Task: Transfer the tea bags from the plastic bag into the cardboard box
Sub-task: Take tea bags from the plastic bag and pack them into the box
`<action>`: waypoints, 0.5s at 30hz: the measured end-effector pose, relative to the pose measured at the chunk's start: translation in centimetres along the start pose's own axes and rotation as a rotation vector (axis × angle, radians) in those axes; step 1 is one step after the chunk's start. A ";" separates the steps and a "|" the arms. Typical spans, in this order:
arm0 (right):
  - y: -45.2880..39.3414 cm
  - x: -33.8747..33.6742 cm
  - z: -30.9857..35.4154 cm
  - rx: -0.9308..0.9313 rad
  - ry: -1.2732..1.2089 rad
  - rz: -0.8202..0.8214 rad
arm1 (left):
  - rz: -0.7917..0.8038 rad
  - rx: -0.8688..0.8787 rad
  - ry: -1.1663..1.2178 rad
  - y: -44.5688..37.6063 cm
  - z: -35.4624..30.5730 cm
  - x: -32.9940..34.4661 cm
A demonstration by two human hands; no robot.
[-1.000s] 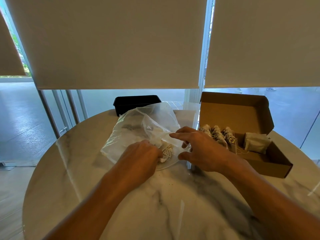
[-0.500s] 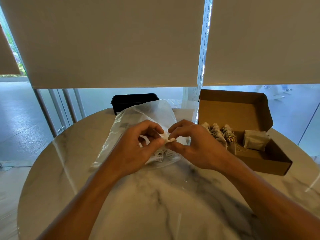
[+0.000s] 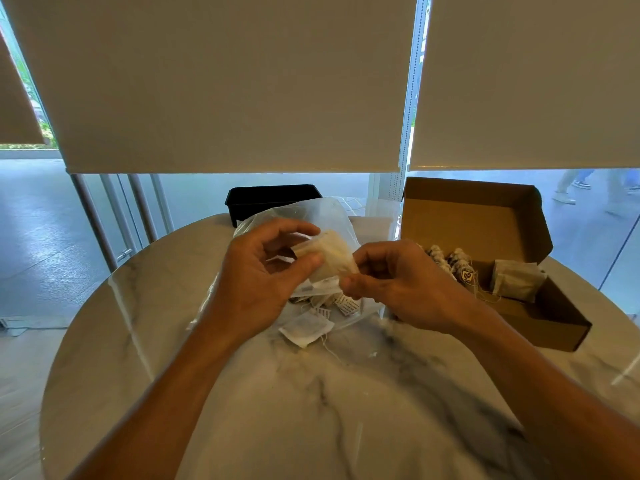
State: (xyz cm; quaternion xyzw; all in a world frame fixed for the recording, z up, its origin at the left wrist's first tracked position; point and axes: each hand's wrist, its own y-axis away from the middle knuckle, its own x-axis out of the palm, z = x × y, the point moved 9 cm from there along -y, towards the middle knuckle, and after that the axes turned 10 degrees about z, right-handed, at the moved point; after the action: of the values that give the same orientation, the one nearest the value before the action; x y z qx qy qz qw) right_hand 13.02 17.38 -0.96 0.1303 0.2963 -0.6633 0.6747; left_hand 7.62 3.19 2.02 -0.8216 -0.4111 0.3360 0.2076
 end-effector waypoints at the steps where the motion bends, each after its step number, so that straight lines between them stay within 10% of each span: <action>1: 0.0 -0.1 -0.1 0.008 -0.001 0.009 | -0.041 0.001 0.012 0.0 0.0 -0.5; 15: 0.5 -0.1 -0.4 0.124 0.070 0.093 | -0.238 -0.081 0.272 0.2 1.2 -2.7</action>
State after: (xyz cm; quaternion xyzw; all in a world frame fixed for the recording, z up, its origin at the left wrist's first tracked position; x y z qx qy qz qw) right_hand 13.45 17.76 -1.36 0.2085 0.2718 -0.6433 0.6847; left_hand 5.67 0.89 2.08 -0.8128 -0.4865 0.1780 0.2665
